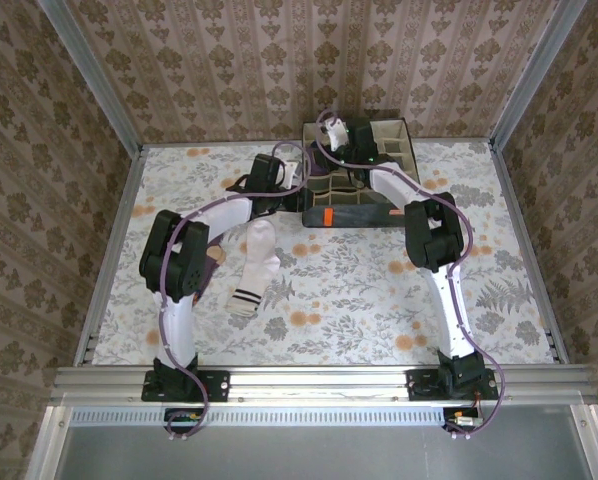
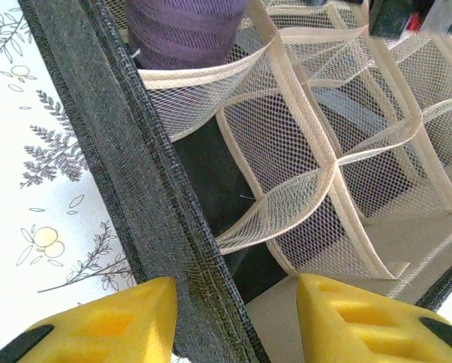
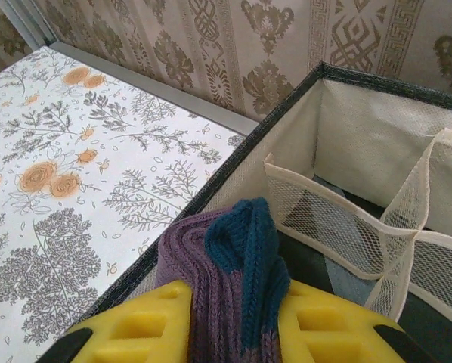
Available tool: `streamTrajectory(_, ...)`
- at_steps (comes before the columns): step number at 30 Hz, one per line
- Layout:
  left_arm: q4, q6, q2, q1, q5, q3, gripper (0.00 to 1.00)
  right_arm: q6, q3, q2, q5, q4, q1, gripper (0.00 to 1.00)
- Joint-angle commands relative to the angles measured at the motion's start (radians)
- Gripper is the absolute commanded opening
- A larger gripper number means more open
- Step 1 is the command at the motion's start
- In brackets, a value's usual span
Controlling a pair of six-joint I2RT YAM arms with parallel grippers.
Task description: Roll the socks
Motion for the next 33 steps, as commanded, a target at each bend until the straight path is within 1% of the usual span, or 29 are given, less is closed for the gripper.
streamTrajectory(1,-0.058,-0.029,0.003,0.02,-0.031,-0.013,0.37,-0.057,-0.048,-0.024,-0.025,0.007,0.002,0.24)
streamTrajectory(4,-0.056,-0.037,-0.004,0.023,-0.035,-0.021,0.37,-0.067,-0.078,-0.036,-0.046,0.027,0.0,0.35)
streamTrajectory(7,-0.051,-0.038,-0.017,0.023,-0.036,-0.027,0.37,-0.054,-0.084,-0.043,-0.048,0.03,-0.002,0.52)
streamTrajectory(10,-0.049,-0.032,-0.029,0.023,-0.035,-0.027,0.37,-0.028,-0.082,-0.059,-0.051,0.034,-0.005,0.62)
streamTrajectory(13,-0.047,-0.03,-0.035,0.023,-0.03,-0.024,0.37,0.025,-0.065,-0.079,-0.056,0.033,-0.011,0.7)
streamTrajectory(21,-0.062,-0.01,-0.052,0.023,-0.025,0.007,0.37,0.147,-0.018,-0.114,-0.093,-0.005,-0.04,0.75)
streamTrajectory(22,-0.07,-0.003,-0.054,0.05,-0.024,0.015,0.37,0.153,-0.016,-0.118,-0.094,-0.011,-0.042,0.76)
streamTrajectory(29,-0.108,0.034,-0.102,0.063,-0.022,0.038,0.37,0.17,-0.015,-0.175,-0.078,-0.1,-0.041,0.75)
streamTrajectory(33,-0.112,0.041,-0.164,0.079,-0.031,0.001,0.37,0.195,-0.028,-0.226,-0.066,-0.176,-0.035,0.73)
